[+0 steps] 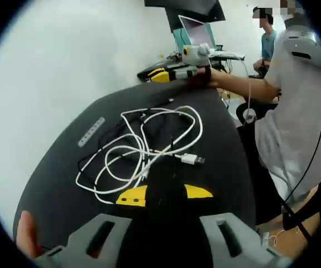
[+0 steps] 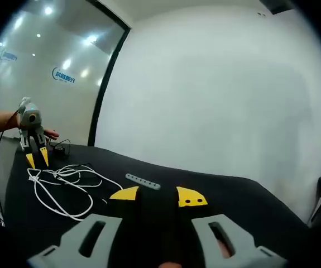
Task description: Grab the wires, straighten them and put them on the rack
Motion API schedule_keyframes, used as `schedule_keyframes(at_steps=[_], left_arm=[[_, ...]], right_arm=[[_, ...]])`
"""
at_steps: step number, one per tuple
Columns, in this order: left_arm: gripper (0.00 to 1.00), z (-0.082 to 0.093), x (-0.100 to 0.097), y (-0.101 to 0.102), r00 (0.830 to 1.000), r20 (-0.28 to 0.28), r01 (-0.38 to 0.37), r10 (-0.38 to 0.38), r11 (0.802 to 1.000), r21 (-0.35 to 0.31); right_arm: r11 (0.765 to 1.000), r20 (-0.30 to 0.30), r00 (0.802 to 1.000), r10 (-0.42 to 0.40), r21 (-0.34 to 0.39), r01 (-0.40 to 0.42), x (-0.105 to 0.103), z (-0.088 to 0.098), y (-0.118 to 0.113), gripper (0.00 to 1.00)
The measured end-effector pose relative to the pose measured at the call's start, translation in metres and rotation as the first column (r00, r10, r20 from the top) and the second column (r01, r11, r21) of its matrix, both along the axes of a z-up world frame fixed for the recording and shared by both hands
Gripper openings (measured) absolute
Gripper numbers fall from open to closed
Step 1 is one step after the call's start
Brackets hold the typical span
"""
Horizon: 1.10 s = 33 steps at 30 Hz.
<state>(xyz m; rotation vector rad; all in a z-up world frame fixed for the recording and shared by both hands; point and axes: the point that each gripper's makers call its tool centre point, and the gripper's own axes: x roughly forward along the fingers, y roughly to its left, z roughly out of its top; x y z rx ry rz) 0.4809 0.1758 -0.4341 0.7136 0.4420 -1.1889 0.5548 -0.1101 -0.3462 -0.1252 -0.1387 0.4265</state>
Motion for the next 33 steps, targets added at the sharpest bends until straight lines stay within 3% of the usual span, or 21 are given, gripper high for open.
schedule_keyframes(at_steps=[1, 2, 6, 8, 11, 17, 18, 20, 21, 22, 23, 25, 26, 27, 28, 29, 30, 31, 32, 33], left_arm=[[0.16, 0.004, -0.001, -0.007, 1.0, -0.018, -0.005, 0.004, 0.998, -0.058], [0.15, 0.006, 0.0, -0.011, 1.0, -0.01, 0.006, -0.006, 0.997, -0.073], [0.04, 0.0, -0.011, -0.018, 0.999, -0.052, -0.005, 0.002, 0.998, -0.07], [0.02, 0.002, -0.011, -0.011, 0.999, 0.025, 0.024, -0.024, 1.0, -0.001], [0.02, 0.006, -0.018, -0.006, 0.987, 0.132, 0.079, -0.094, 0.99, 0.113], [0.01, 0.04, -0.032, 0.016, 0.977, 0.204, 0.023, -0.065, 0.979, 0.204], [0.01, 0.05, -0.028, 0.023, 0.968, 0.247, -0.01, -0.045, 0.976, 0.217], [0.01, 0.075, -0.013, 0.048, 0.93, 0.369, -0.119, 0.008, 0.953, 0.278], [0.01, 0.08, -0.011, 0.054, 0.923, 0.383, -0.146, 0.029, 0.948, 0.282], [0.01, 0.089, -0.009, 0.06, 0.914, 0.4, -0.182, 0.068, 0.95, 0.255], [0.01, 0.1, -0.003, 0.066, 0.892, 0.442, -0.222, 0.101, 0.947, 0.233], [0.01, 0.122, 0.011, 0.084, 0.829, 0.533, -0.316, 0.169, 0.928, 0.197], [0.0, 0.136, 0.021, 0.099, 0.773, 0.577, -0.412, 0.263, 0.9, 0.142], [0.0, 0.143, 0.027, 0.112, 0.741, 0.578, -0.48, 0.341, 0.871, 0.101], [0.0, 0.147, 0.028, 0.124, 0.729, 0.565, -0.516, 0.387, 0.853, 0.082], [0.0, 0.153, 0.035, 0.132, 0.717, 0.581, -0.512, 0.386, 0.856, 0.063], [0.0, 0.166, 0.042, 0.139, 0.683, 0.611, -0.516, 0.4, 0.857, 0.016], [0.0, 0.172, 0.045, 0.149, 0.66, 0.602, -0.549, 0.451, 0.836, -0.024], [0.0, 0.175, 0.045, 0.154, 0.655, 0.556, -0.575, 0.512, 0.815, -0.074], [0.0, 0.178, 0.043, 0.154, 0.665, 0.498, -0.572, 0.556, 0.808, -0.139]], right_arm=[[1.0, -0.008, 1.0, 0.003, -0.001, -0.003, 0.0, -0.001, 0.001, 0.21], [1.0, -0.014, 1.0, 0.005, 0.0, -0.005, 0.001, -0.003, 0.0, 0.21], [1.0, -0.028, 0.999, 0.016, 0.0, -0.016, 0.001, -0.004, 0.002, 0.21], [1.0, -0.03, 0.999, 0.012, 0.0, -0.012, 0.001, -0.005, 0.001, 0.21], [1.0, -0.027, 1.0, 0.0, 0.009, 0.0, -0.001, -0.002, -0.001, 0.21], [1.0, -0.052, 0.999, 0.002, -0.028, -0.003, -0.003, -0.009, 0.004, 0.21], [0.999, -0.052, 0.999, -0.002, -0.034, 0.0, -0.003, -0.009, 0.003, 0.21], [0.999, -0.05, 0.999, -0.005, -0.039, 0.003, -0.003, -0.009, 0.003, 0.21], [0.999, -0.05, 0.999, -0.004, -0.04, 0.002, -0.003, -0.008, 0.003, 0.21], [0.999, -0.05, 0.999, -0.003, -0.041, 0.001, -0.004, -0.008, 0.004, 0.21], [0.999, -0.05, 0.999, -0.004, -0.041, 0.002, -0.004, -0.008, 0.004, 0.21], [0.999, -0.05, 0.999, -0.004, -0.038, 0.002, -0.005, -0.008, 0.004, 0.21], [0.999, -0.052, 0.999, -0.003, -0.037, 0.001, -0.004, -0.009, 0.004, 0.21], [0.999, -0.053, 0.999, -0.003, -0.035, 0.001, -0.003, -0.009, 0.003, 0.21], [0.999, -0.053, 0.999, -0.002, -0.034, 0.0, -0.003, -0.009, 0.004, 0.21], [1.0, -0.052, 0.999, -0.003, -0.031, 0.001, -0.003, -0.008, 0.004, 0.21], [1.0, -0.051, 0.999, -0.003, -0.03, 0.001, -0.004, -0.008, 0.004, 0.21], [1.0, -0.05, 0.999, -0.002, -0.029, 0.001, -0.005, -0.008, 0.004, 0.21], [1.0, -0.049, 0.999, -0.001, -0.028, -0.001, -0.004, -0.008, 0.004, 0.21], [1.0, -0.042, 0.999, 0.0, -0.026, -0.001, -0.004, -0.007, 0.004, 0.21]])
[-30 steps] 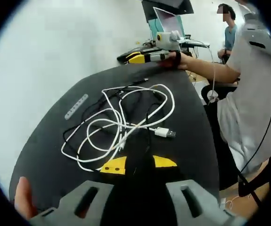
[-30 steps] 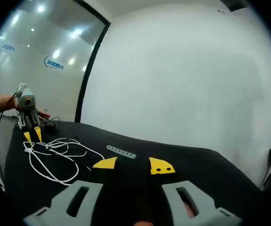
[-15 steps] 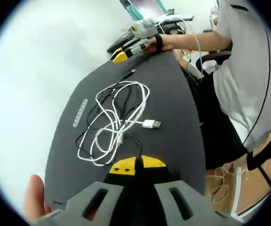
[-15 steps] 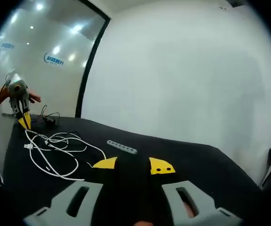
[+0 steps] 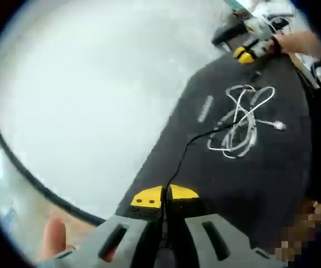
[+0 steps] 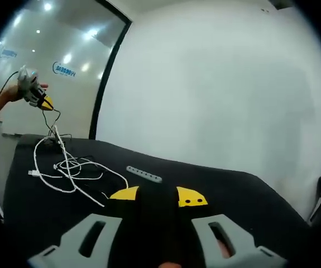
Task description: Grab the wires, straighten them and put them on the rack
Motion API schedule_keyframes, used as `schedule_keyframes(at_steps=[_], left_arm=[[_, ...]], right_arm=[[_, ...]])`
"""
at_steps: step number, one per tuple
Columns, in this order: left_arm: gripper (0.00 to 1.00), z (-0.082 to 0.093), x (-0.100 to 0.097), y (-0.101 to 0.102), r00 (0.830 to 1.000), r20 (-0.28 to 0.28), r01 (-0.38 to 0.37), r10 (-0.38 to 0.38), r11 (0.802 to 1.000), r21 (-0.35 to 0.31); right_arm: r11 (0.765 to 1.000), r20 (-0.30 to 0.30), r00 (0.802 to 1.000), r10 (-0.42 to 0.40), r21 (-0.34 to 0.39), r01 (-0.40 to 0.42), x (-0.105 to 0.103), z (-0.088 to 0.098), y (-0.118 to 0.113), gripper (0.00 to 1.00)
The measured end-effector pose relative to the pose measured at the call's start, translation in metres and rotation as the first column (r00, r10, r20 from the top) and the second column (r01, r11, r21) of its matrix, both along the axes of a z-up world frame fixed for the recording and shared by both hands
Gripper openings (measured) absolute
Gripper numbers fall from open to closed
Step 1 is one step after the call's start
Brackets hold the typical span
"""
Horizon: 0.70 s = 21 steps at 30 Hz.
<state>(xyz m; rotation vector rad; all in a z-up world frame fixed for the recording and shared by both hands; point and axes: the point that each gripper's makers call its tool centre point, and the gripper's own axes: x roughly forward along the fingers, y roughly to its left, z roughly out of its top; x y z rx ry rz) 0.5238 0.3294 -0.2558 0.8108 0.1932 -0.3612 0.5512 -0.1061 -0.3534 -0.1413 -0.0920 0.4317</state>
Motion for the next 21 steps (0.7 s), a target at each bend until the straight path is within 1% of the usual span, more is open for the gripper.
schedule_keyframes(at_steps=[1, 2, 3, 4, 5, 6, 7, 8, 9, 10, 11, 12, 13, 14, 15, 16, 17, 18, 19, 20, 21], left_arm=[[0.0, 0.006, -0.004, -0.005, 0.999, -0.007, 0.034, -0.035, 0.994, -0.099], [0.0, 0.013, -0.01, -0.012, 0.996, -0.006, 0.085, -0.088, 0.975, -0.203], [0.0, 0.022, -0.017, -0.02, 0.989, 0.002, 0.141, -0.148, 0.942, -0.305], [0.0, 0.03, -0.024, -0.026, 0.979, 0.011, 0.189, -0.201, 0.897, -0.4], [0.0, 0.036, -0.029, -0.028, 0.971, 0.013, 0.217, -0.241, 0.847, -0.485], [0.0, 0.038, -0.033, -0.029, 0.96, -0.001, 0.232, -0.281, 0.797, -0.558], [0.0, 0.04, -0.043, -0.039, 0.928, -0.017, 0.277, -0.372, 0.719, -0.637], [0.0, 0.051, -0.044, -0.044, 0.918, 0.024, 0.286, -0.396, 0.618, -0.732], [0.0, 0.051, -0.038, -0.039, 0.935, 0.038, 0.262, -0.352, 0.616, -0.743], [0.0, 0.045, -0.037, -0.039, 0.941, 0.033, 0.26, -0.337, 0.658, -0.707], [0.0, 0.039, -0.029, -0.029, 0.961, 0.039, 0.228, -0.273, 0.709, -0.667], [0.0, 0.029, -0.018, -0.015, 0.988, 0.019, 0.13, -0.154, 0.76, -0.637], [0.0, 0.013, -0.01, 0.001, 0.997, -0.04, 0.024, -0.06, 0.803, -0.595], [0.0, -0.002, -0.002, 0.011, 0.996, -0.088, -0.047, -0.004, 0.815, -0.578], [0.0, -0.014, 0.008, 0.024, 0.99, -0.121, -0.132, 0.076, 0.811, -0.571], [0.0, -0.028, 0.022, 0.047, 0.972, -0.133, -0.235, 0.193, 0.807, -0.542], [0.0, -0.037, 0.028, 0.059, 0.956, -0.14, -0.292, 0.257, 0.794, -0.534], [0.0, -0.044, 0.034, 0.064, 0.951, -0.145, -0.307, 0.272, 0.794, -0.524], [0.0, -0.054, 0.039, 0.059, 0.959, -0.147, -0.282, 0.241, 0.811, -0.512], [0.01, -0.066, 0.044, 0.059, 0.954, -0.172, -0.298, 0.244, 0.803, -0.516], [0.07, -0.082, 0.045, 0.056, 0.944, -0.225, -0.325, 0.242, 0.803, -0.499]], right_arm=[[1.0, 0.003, 1.0, 0.0, 0.003, 0.0, 0.001, 0.0, 0.0, 0.21], [1.0, 0.003, 1.0, 0.001, 0.004, -0.001, 0.002, 0.0, -0.001, 0.21], [1.0, -0.001, 1.0, -0.001, 0.004, 0.001, 0.003, -0.001, -0.001, 0.21], [1.0, -0.007, 1.0, -0.002, 0.003, 0.002, 0.004, -0.002, -0.001, 0.21], [1.0, -0.015, 1.0, -0.001, 0.001, 0.001, 0.005, -0.004, 0.0, 0.21], [1.0, -0.018, 1.0, -0.001, -0.002, 0.001, 0.006, -0.005, 0.001, 0.21], [1.0, -0.02, 1.0, -0.003, -0.005, 0.002, 0.006, -0.005, 0.0, 0.21], [1.0, -0.024, 1.0, -0.003, -0.012, 0.003, 0.005, -0.006, 0.0, 0.22], [1.0, -0.024, 1.0, -0.004, -0.02, 0.004, 0.006, -0.007, 0.001, 0.22], [1.0, -0.019, 1.0, -0.008, -0.025, 0.007, 0.007, -0.007, 0.001, 0.22], [1.0, -0.016, 1.0, -0.01, -0.026, 0.01, 0.007, -0.007, 0.0, 0.22], [1.0, -0.017, 1.0, -0.013, -0.028, 0.012, 0.008, -0.007, 0.0, 0.22], [0.999, -0.022, 1.0, -0.015, -0.029, 0.015, 0.009, -0.008, -0.001, 0.22], [0.999, -0.026, 1.0, -0.014, -0.031, 0.013, 0.01, -0.009, -0.001, 0.22], [0.999, -0.034, 0.999, -0.009, -0.034, 0.008, 0.012, -0.011, 0.0, 0.22], [0.999, -0.039, 0.999, -0.006, -0.038, 0.005, 0.013, -0.012, 0.002, 0.22], [0.999, -0.042, 0.999, -0.003, -0.042, 0.001, 0.013, -0.013, 0.003, 0.22], [0.999, -0.04, 0.999, -0.01, -0.045, 0.008, 0.012, -0.013, 0.003, 0.22], [0.999, -0.037, 0.999, -0.019, -0.048, 0.017, 0.011, -0.012, 0.0, 0.22], [0.999, -0.036, 0.999, -0.021, -0.049, 0.019, 0.011, -0.012, -0.001, 0.22], [0.999, -0.038, 0.999, -0.024, -0.048, 0.023, 0.012, -0.012, -0.003, 0.22]])
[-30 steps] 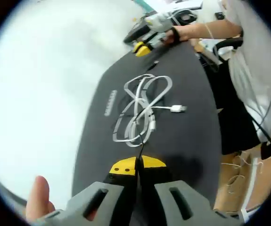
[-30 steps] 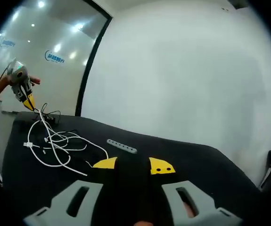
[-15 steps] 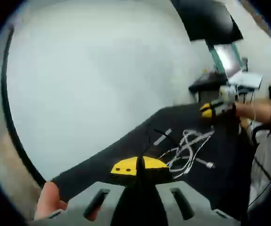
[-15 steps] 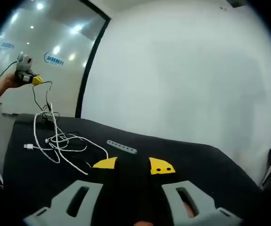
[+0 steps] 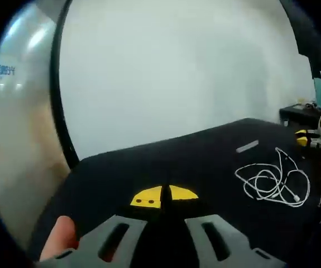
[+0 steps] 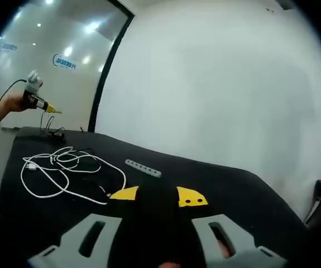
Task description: Grab the wires, straighten them and put them on the rack
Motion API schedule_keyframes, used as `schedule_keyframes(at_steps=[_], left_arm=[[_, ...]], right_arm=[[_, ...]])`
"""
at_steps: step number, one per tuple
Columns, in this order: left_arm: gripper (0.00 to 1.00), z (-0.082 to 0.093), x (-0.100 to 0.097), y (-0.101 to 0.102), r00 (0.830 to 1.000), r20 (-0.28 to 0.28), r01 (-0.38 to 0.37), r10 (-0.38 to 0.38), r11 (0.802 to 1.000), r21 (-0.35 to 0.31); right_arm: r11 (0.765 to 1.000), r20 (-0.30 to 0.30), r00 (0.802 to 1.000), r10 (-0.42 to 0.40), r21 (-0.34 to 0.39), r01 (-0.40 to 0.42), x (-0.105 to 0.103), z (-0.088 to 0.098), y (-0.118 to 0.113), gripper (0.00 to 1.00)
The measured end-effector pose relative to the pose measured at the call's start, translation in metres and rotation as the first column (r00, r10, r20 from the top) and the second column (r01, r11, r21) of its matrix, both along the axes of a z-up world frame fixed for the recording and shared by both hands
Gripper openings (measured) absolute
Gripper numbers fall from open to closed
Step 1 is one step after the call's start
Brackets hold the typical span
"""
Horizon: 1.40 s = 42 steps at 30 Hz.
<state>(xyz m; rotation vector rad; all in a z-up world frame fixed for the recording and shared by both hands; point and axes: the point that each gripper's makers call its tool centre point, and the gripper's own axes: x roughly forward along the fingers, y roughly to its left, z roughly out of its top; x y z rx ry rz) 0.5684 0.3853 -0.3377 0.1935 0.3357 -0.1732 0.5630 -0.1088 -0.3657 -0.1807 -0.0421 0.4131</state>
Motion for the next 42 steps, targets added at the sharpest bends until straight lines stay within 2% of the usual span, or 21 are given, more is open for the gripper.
schedule_keyframes(at_steps=[1, 3, 5, 9, 12, 14, 17, 18, 20, 22, 24, 26, 28, 29, 30, 31, 33, 35, 37, 39, 42], left_arm=[[0.28, -0.013, -0.004, -0.008, 0.999, -0.049, 0.026, -0.025, 0.999, 0.025], [0.57, -0.004, -0.003, -0.027, 0.999, 0.042, 0.028, -0.028, 1.0, 0.0], [0.63, 0.031, -0.004, -0.034, 0.975, 0.224, 0.01, -0.009, 1.0, -0.005], [0.67, 0.075, -0.015, -0.064, 0.918, 0.39, 0.041, -0.065, 0.997, 0.071], [0.7, 0.069, -0.025, -0.112, 0.911, 0.365, 0.194, -0.195, 0.98, 0.038], [0.7, 0.053, -0.035, -0.156, 0.905, 0.27, 0.367, -0.328, 0.924, -0.107], [0.85, 0.042, -0.048, -0.203, 0.863, 0.231, 0.504, -0.449, 0.796, -0.335], [0.86, 0.036, -0.043, -0.207, 0.863, 0.247, 0.503, -0.44, 0.792, -0.347], [0.89, 0.024, -0.022, -0.2, 0.873, 0.31, 0.464, -0.376, 0.836, -0.292], [0.96, 0.02, -0.009, -0.196, 0.846, 0.443, 0.462, -0.297, 0.823, -0.33], [0.83, -0.004, -0.006, -0.196, 0.848, 0.435, 0.466, -0.304, 0.819, -0.335], [0.72, -0.006, -0.003, -0.185, 0.887, 0.352, 0.394, -0.298, 0.886, -0.245], [0.66, 0.025, -0.006, -0.178, 0.805, 0.552, 0.396, -0.216, 0.889, -0.229], [0.61, 0.02, -0.003, -0.176, 0.808, 0.548, 0.404, -0.218, 0.881, -0.246], [0.57, 0.007, -0.002, -0.178, 0.857, 0.457, 0.397, -0.239, 0.871, -0.289], [0.52, -0.001, -0.003, -0.179, 0.879, 0.405, 0.395, -0.25, 0.857, -0.329], [0.45, 0.004, -0.001, -0.175, 0.869, 0.439, 0.407, -0.229, 0.836, -0.368], [0.41, 0.002, 0.0, -0.173, 0.877, 0.427, 0.39, -0.221, 0.847, -0.363], [0.41, 0.005, 0.001, -0.171, 0.868, 0.451, 0.382, -0.208, 0.86, -0.339], [0.41, -0.001, 0.001, -0.176, 0.877, 0.422, 0.388, -0.229, 0.855, -0.343], [0.41, -0.008, 0.003, -0.179, 0.884, 0.4, 0.378, -0.242, 0.874, -0.307]], right_arm=[[1.0, -0.008, 1.0, 0.001, 0.002, -0.001, 0.001, -0.001, -0.001, 0.22], [1.0, -0.029, 1.0, 0.007, 0.013, -0.006, 0.004, -0.004, -0.002, 0.22], [1.0, -0.037, 0.999, 0.014, 0.025, -0.013, 0.004, -0.005, -0.002, 0.22], [0.999, -0.028, 1.0, 0.005, 0.047, -0.003, 0.004, -0.002, -0.004, 0.22], [0.999, -0.029, 1.0, -0.003, 0.053, 0.005, 0.005, -0.002, -0.006, 0.22], [0.998, -0.028, 1.0, -0.007, 0.062, 0.008, 0.004, -0.001, -0.009, 0.22], [0.994, -0.033, 0.999, 0.012, 0.105, -0.009, 0.006, 0.003, -0.007, 0.22], [0.99, -0.041, 0.999, 0.014, 0.141, -0.008, 0.006, 0.005, -0.006, 0.22], [0.977, -0.078, 0.997, -0.007, 0.212, 0.023, 0.01, 0.004, -0.013, 0.23], [0.975, -0.092, 0.996, -0.001, 0.223, 0.021, 0.009, 0.001, -0.016, 0.23], [0.972, -0.097, 0.995, -0.002, 0.235, 0.024, 0.008, 0.0, -0.016, 0.22], [0.969, -0.128, 0.99, 0.058, 0.245, -0.025, 0.005, -0.004, -0.004, 0.22], [0.97, -0.148, 0.983, 0.108, 0.233, -0.072, -0.001, -0.006, 0.009, 0.22], [0.972, -0.136, 0.981, 0.141, 0.209, -0.111, -0.004, -0.004, 0.019, 0.21], [0.972, -0.148, 0.976, 0.162, 0.196, -0.132, -0.008, -0.004, 0.026, 0.2], [0.969, -0.159, 0.969, 0.188, 0.193, -0.157, -0.01, -0.003, 0.035, 0.2], [0.963, -0.218, 0.951, 0.222, 0.2, -0.179, -0.008, -0.007, 0.049, 0.18], [0.982, -0.289, 0.939, 0.185, 0.08, -0.169, -0.006, -0.017, 0.062, 0.18], [0.973, -0.274, 0.937, 0.219, -0.015, -0.232, -0.007, -0.012, 0.089, 0.18], [0.969, -0.344, 0.925, 0.16, -0.124, -0.214, 0.001, -0.024, 0.099, 0.18], [0.971, -0.409, 0.91, 0.073, -0.18, -0.159, 0.011, -0.036, 0.093, 0.18]])
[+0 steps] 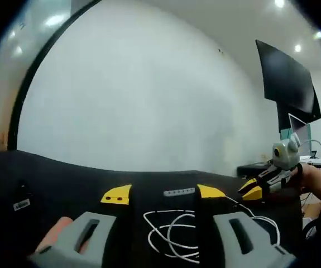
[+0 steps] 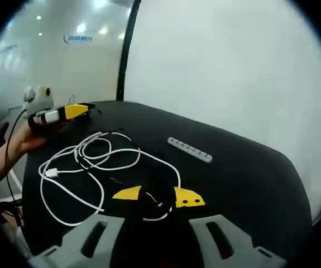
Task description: Grab the wires, straighten them and put them on the rack
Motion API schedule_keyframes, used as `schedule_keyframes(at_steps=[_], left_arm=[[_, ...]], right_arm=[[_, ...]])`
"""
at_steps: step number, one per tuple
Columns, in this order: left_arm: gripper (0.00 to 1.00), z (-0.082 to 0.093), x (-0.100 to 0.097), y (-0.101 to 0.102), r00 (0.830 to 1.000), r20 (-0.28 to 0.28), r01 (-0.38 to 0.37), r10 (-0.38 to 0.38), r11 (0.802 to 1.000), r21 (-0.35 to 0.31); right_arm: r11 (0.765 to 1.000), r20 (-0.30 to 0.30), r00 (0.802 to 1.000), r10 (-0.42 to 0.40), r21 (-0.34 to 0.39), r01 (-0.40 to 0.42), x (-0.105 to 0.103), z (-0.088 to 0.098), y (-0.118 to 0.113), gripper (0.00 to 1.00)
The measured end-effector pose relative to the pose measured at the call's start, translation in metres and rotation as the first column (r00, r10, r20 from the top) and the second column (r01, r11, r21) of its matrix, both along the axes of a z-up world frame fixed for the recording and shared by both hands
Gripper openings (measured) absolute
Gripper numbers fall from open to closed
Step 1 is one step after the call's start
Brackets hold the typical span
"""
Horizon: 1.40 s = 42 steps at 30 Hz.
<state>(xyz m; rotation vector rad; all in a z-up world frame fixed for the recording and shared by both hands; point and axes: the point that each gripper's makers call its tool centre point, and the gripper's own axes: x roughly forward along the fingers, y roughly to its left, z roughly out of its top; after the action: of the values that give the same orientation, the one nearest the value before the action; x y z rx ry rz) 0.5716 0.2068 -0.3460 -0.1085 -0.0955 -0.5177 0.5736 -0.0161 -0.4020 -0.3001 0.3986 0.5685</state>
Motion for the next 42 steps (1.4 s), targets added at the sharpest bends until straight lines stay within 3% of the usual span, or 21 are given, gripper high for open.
schedule_keyframes(at_steps=[4, 7, 9, 12, 15, 16, 18, 19, 20, 22, 23, 24, 26, 27, 28, 31, 33, 36, 38, 40, 42], left_arm=[[0.39, -0.009, 0.001, -0.004, 0.999, -0.038, 0.012, -0.01, 0.999, 0.04], [0.4, -0.006, 0.001, -0.004, 0.999, -0.031, 0.017, -0.017, 1.0, 0.017], [0.4, -0.014, 0.006, 0.005, 0.996, -0.081, -0.033, 0.034, 0.999, 0.015], [0.35, -0.028, 0.012, 0.017, 0.981, -0.179, -0.08, 0.077, 0.997, -0.01], [0.32, -0.016, 0.01, 0.015, 0.989, -0.14, -0.049, 0.037, 0.996, -0.079], [0.32, -0.017, 0.01, 0.016, 0.989, -0.143, -0.054, 0.043, 0.996, -0.072], [0.32, -0.02, 0.01, 0.016, 0.987, -0.149, -0.059, 0.05, 0.997, -0.056], [0.32, -0.023, 0.011, 0.016, 0.986, -0.159, -0.057, 0.049, 0.997, -0.045], [0.32, -0.024, 0.011, 0.015, 0.986, -0.16, -0.053, 0.046, 0.998, -0.041], [0.32, -0.022, 0.009, 0.011, 0.988, -0.148, -0.038, 0.032, 0.999, -0.038], [0.32, -0.019, 0.007, 0.01, 0.99, -0.139, -0.033, 0.027, 0.999, -0.04], [0.32, -0.018, 0.006, 0.01, 0.991, -0.132, -0.031, 0.025, 0.999, -0.043], [0.32, -0.017, 0.005, 0.009, 0.992, -0.128, -0.029, 0.023, 0.999, -0.044], [0.32, -0.017, 0.006, 0.01, 0.992, -0.128, -0.026, 0.02, 0.999, -0.046], [0.32, -0.015, 0.006, 0.009, 0.992, -0.121, -0.024, 0.018, 0.998, -0.052], [0.32, -0.016, 0.006, 0.009, 0.992, -0.121, -0.027, 0.022, 0.999, -0.045], [0.32, -0.017, 0.007, 0.009, 0.993, -0.119, -0.031, 0.027, 0.999, -0.033], [0.32, -0.021, 0.007, 0.007, 0.991, -0.129, -0.031, 0.03, 1.0, -0.005], [0.33, -0.021, 0.008, 0.005, 0.992, -0.123, -0.022, 0.023, 1.0, 0.006], [0.34, -0.022, 0.006, 0.002, 0.993, -0.12, -0.012, 0.015, 1.0, 0.028], [0.34, -0.024, 0.004, -0.001, 0.993, -0.115, -0.004, 0.01, 0.999, 0.053]], right_arm=[[0.983, -0.114, 0.994, 0.005, 0.185, 0.017, 0.0, -0.003, 0.011, 0.18], [0.998, -0.024, 0.999, 0.041, 0.043, -0.04, 0.002, -0.003, 0.015, 0.18], [0.99, 0.112, 0.989, 0.099, 0.087, -0.109, 0.001, 0.024, 0.032, 0.18], [0.936, -0.119, 0.99, 0.076, 0.352, -0.03, -0.009, 0.028, 0.061, 0.19], [0.837, -0.314, 0.931, 0.184, 0.547, 0.019, -0.015, 0.023, 0.097, 0.39], [0.824, -0.332, 0.924, 0.189, 0.566, 0.035, -0.011, 0.02, 0.106, 0.44], [0.895, -0.276, 0.959, 0.073, 0.442, 0.059, 0.011, 0.004, 0.102, 0.34], [0.896, -0.212, 0.977, 0.015, 0.437, 0.081, 0.023, 0.011, 0.097, 0.2], [0.871, -0.204, 0.978, -0.032, 0.475, 0.128, 0.031, 0.019, 0.094, 0.03], [0.782, -0.284, 0.956, 0.074, 0.611, 0.121, 0.021, 0.046, 0.103, 0.01], [0.702, -0.288, 0.947, 0.141, 0.704, 0.11, 0.014, 0.073, 0.106, 0.01], [0.649, -0.268, 0.947, 0.177, 0.755, 0.092, 0.008, 0.102, 0.102, 0.01], [0.606, -0.101, 0.979, 0.176, 0.795, -0.027, -0.001, 0.173, 0.083, 0.01], [0.617, -0.04, 0.989, 0.141, 0.785, -0.056, -0.003, 0.199, 0.071, 0.01], [0.619, 0.014, 0.994, 0.112, 0.781, -0.081, -0.007, 0.227, 0.06, 0.01], [0.541, 0.179, 0.981, 0.08, 0.818, -0.193, -0.028, 0.319, 0.032, 0.01], [0.537, 0.284, 0.959, 0.011, 0.807, -0.245, -0.038, 0.368, 0.01, 0.01], [0.628, 0.418, 0.901, -0.114, 0.733, -0.26, -0.041, 0.407, -0.019, 0.01], [0.65, 0.379, 0.918, -0.114, 0.728, -0.219, -0.035, 0.394, -0.023, 0.01], [0.658, 0.323, 0.939, -0.115, 0.733, -0.171, -0.023, 0.361, -0.026, 0.01], [0.718, 0.254, 0.959, -0.124, 0.69, -0.09, -0.003, 0.309, -0.031, 0.01]])
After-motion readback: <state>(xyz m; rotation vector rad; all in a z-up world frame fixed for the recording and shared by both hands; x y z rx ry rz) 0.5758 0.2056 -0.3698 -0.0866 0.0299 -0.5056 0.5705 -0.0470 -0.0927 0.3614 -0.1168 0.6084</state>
